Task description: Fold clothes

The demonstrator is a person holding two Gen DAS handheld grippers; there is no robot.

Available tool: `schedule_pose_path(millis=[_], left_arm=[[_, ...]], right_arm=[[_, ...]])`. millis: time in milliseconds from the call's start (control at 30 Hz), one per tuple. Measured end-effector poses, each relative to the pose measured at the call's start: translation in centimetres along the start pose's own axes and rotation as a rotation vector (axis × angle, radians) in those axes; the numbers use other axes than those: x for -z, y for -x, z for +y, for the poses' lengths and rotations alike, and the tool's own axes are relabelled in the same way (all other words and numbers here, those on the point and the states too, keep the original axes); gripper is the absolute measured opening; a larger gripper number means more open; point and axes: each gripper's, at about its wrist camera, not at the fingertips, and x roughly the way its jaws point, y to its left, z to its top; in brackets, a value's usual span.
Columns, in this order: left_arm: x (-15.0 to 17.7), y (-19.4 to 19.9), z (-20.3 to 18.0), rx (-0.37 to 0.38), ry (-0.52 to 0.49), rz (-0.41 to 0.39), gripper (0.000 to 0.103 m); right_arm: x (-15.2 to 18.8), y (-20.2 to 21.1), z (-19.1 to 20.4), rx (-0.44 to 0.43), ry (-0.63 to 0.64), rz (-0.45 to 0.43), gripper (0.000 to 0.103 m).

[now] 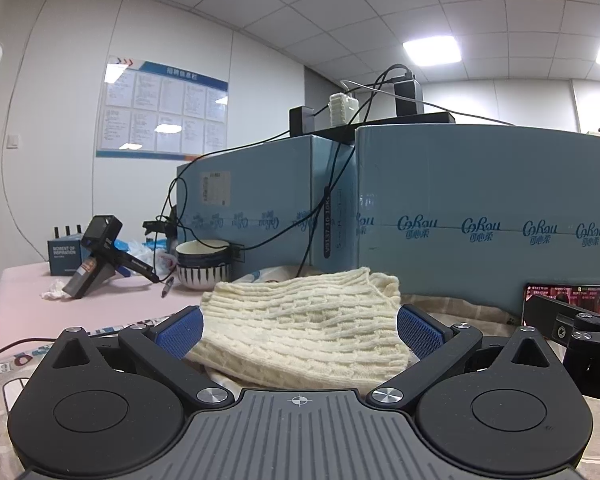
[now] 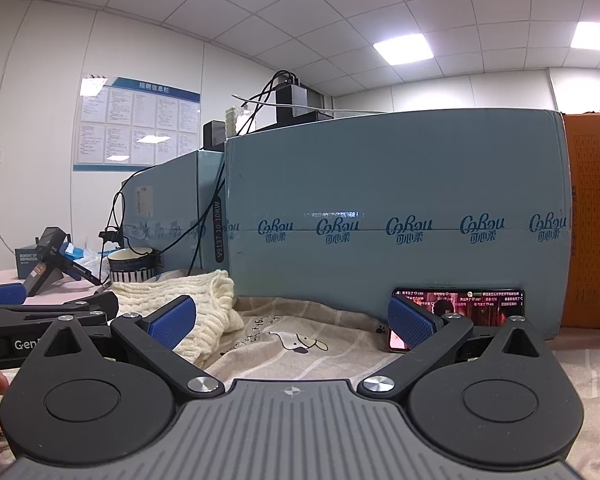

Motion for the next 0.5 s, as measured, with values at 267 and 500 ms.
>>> schedule_pose_path(millis=[267,500], left_arm=[[-0.14,-0.04,0.27,0.006,0.011,0.002,0.103],[-0.04,-0.46,0.55,0.025,0.021,0.012,0.103]], right_arm=[[-0.02,-0.24,-0.10,-0.002,0.001,0.005,0.103],[0.05,0.26,-0.04,-0.001,-0.003,-0.010,0.103]])
